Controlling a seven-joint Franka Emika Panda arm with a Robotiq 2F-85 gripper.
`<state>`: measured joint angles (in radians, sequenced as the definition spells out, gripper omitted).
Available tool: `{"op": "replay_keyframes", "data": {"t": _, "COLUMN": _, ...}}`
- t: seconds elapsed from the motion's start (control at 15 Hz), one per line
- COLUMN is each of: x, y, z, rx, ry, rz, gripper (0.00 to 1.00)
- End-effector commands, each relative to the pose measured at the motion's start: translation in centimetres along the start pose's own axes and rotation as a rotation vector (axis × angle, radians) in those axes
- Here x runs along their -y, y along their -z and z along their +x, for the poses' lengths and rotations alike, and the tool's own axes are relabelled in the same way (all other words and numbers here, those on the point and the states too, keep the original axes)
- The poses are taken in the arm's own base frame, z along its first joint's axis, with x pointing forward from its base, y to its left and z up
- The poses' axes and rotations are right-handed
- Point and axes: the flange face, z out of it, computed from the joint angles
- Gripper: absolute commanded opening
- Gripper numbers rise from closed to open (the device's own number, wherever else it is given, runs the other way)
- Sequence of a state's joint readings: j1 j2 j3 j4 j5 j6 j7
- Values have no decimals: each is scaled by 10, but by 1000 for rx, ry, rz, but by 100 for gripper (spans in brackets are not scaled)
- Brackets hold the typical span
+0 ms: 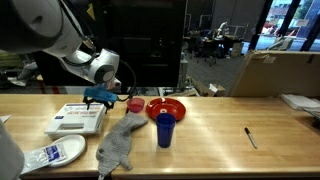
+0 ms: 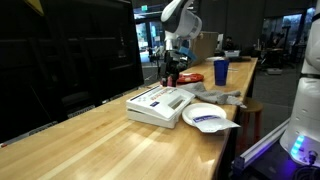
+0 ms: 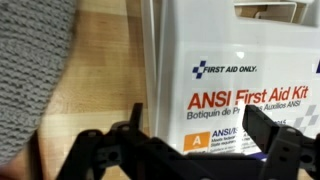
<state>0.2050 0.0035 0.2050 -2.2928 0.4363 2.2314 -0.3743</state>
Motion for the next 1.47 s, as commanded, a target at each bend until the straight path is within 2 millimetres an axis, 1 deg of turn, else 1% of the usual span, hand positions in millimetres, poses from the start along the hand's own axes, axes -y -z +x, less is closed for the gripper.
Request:
{"op": "replay_keyframes", "data": {"t": 0.0, "x": 2, "y": -4, "z": -2, "rx": 14, "ry": 5, "rz": 12, "gripper": 98}}
{"op": "replay_keyframes", "data": {"t": 0.07, "x": 2, "y": -5, "z": -2, "rx": 16, "ry": 4, "rz": 13, "gripper": 74}}
{"op": "replay_keyframes", "data": {"t": 0.2, "x": 1, "y": -7, "z": -2, "rx": 20, "ry": 4, "rz": 14, "gripper": 71}}
{"op": "replay_keyframes", "data": {"t": 0.47, "x": 2, "y": -6, "z": -1, "rx": 22, "ry": 3, "rz": 17, "gripper": 41}}
{"op": "replay_keyframes", "data": {"t": 0.53, "x": 2, "y": -5, "z": -1, "rx": 20, "ry": 4, "rz": 14, "gripper": 36}}
{"op": "replay_keyframes", "data": {"t": 0.73, "x": 2, "y": -3, "z": 1, "rx": 17, "ry": 7, "rz": 12, "gripper": 31}}
{"op": "replay_keyframes", "data": {"t": 1.07, "x": 6, "y": 11, "z": 9, "rx": -6, "ry": 23, "rz": -6, "gripper": 9}}
{"op": "replay_keyframes", "data": {"t": 1.13, "x": 7, "y": 14, "z": 10, "rx": -12, "ry": 25, "rz": -10, "gripper": 2}}
{"op": "replay_keyframes", "data": {"t": 1.2, "x": 6, "y": 17, "z": 12, "rx": -17, "ry": 26, "rz": -11, "gripper": 0}}
{"op": "replay_keyframes", "data": {"t": 1.4, "x": 7, "y": 21, "z": 15, "rx": -28, "ry": 29, "rz": -14, "gripper": 1}}
